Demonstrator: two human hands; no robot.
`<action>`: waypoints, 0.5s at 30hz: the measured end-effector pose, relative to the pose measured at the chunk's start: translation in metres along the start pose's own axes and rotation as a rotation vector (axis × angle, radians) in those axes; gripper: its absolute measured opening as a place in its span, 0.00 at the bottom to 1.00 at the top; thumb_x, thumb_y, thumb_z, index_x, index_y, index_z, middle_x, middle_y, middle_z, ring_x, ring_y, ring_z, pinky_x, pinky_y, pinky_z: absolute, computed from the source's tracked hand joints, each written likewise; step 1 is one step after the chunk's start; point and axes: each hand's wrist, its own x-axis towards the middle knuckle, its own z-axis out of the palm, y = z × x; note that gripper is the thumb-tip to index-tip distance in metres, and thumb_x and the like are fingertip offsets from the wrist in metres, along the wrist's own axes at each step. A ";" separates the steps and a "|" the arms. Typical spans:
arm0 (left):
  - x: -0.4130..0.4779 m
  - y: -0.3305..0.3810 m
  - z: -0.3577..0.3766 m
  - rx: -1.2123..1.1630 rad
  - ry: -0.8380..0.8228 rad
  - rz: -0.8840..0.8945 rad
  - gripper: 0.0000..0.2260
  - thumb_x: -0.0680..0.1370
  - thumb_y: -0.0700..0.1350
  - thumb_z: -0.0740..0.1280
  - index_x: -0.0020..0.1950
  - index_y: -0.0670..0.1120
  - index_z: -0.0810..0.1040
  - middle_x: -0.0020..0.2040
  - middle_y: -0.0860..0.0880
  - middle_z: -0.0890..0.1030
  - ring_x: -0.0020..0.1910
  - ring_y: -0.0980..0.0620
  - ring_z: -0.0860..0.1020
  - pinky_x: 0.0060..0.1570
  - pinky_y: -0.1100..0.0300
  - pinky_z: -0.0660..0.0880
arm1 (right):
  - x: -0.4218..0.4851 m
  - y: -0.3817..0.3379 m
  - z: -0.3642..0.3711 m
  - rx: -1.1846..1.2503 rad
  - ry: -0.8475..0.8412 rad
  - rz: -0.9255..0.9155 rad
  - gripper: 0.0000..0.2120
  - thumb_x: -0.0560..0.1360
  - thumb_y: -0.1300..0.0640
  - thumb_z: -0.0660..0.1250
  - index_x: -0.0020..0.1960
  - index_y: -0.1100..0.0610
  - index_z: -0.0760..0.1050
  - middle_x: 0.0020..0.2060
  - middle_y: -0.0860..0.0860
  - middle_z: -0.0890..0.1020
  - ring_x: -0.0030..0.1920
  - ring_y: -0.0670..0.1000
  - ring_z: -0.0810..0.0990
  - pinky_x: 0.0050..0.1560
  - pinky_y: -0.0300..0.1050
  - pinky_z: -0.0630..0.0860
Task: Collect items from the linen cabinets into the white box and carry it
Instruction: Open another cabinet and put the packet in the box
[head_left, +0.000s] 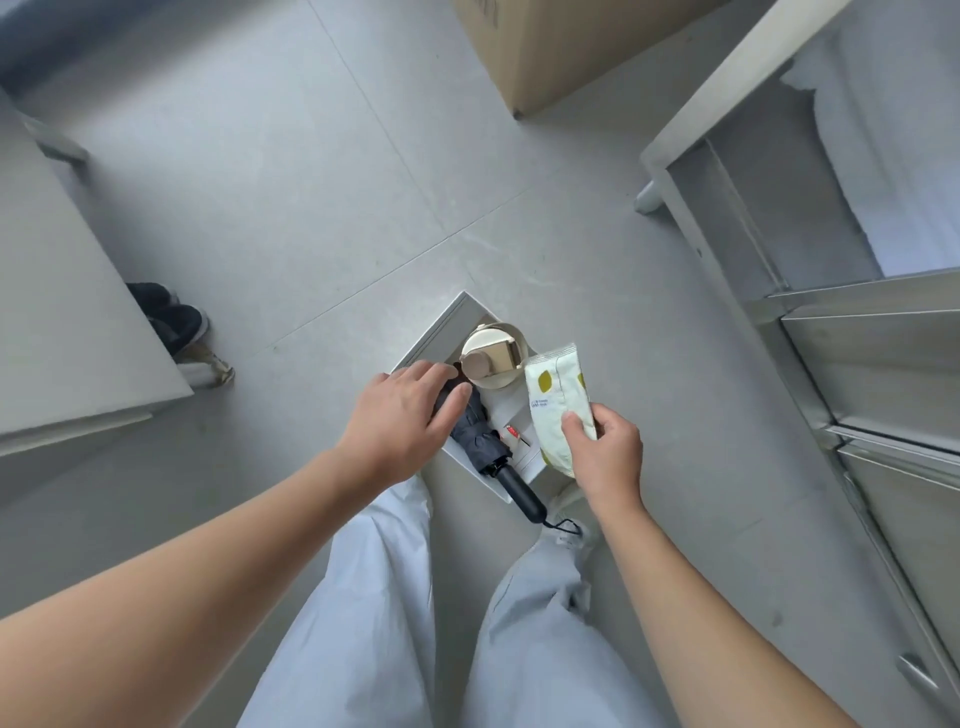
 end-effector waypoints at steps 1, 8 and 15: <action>-0.004 0.000 0.005 -0.008 0.005 -0.013 0.22 0.81 0.60 0.51 0.64 0.49 0.76 0.57 0.51 0.80 0.57 0.47 0.77 0.57 0.52 0.70 | -0.002 0.005 0.002 0.020 -0.010 0.014 0.19 0.76 0.61 0.69 0.31 0.55 0.65 0.27 0.50 0.67 0.32 0.51 0.62 0.33 0.45 0.60; -0.057 0.007 0.063 -0.078 0.031 -0.098 0.18 0.83 0.58 0.53 0.62 0.49 0.75 0.58 0.51 0.80 0.54 0.46 0.78 0.55 0.53 0.69 | -0.010 0.035 -0.008 -0.027 -0.143 -0.051 0.16 0.76 0.58 0.69 0.31 0.51 0.71 0.23 0.40 0.71 0.28 0.45 0.65 0.29 0.40 0.64; -0.083 0.005 0.110 -0.080 -0.040 -0.038 0.21 0.82 0.59 0.52 0.66 0.49 0.74 0.62 0.51 0.78 0.59 0.48 0.77 0.58 0.53 0.68 | -0.016 0.077 -0.015 -0.116 -0.281 -0.068 0.08 0.76 0.56 0.72 0.41 0.60 0.81 0.37 0.60 0.84 0.34 0.54 0.76 0.38 0.53 0.77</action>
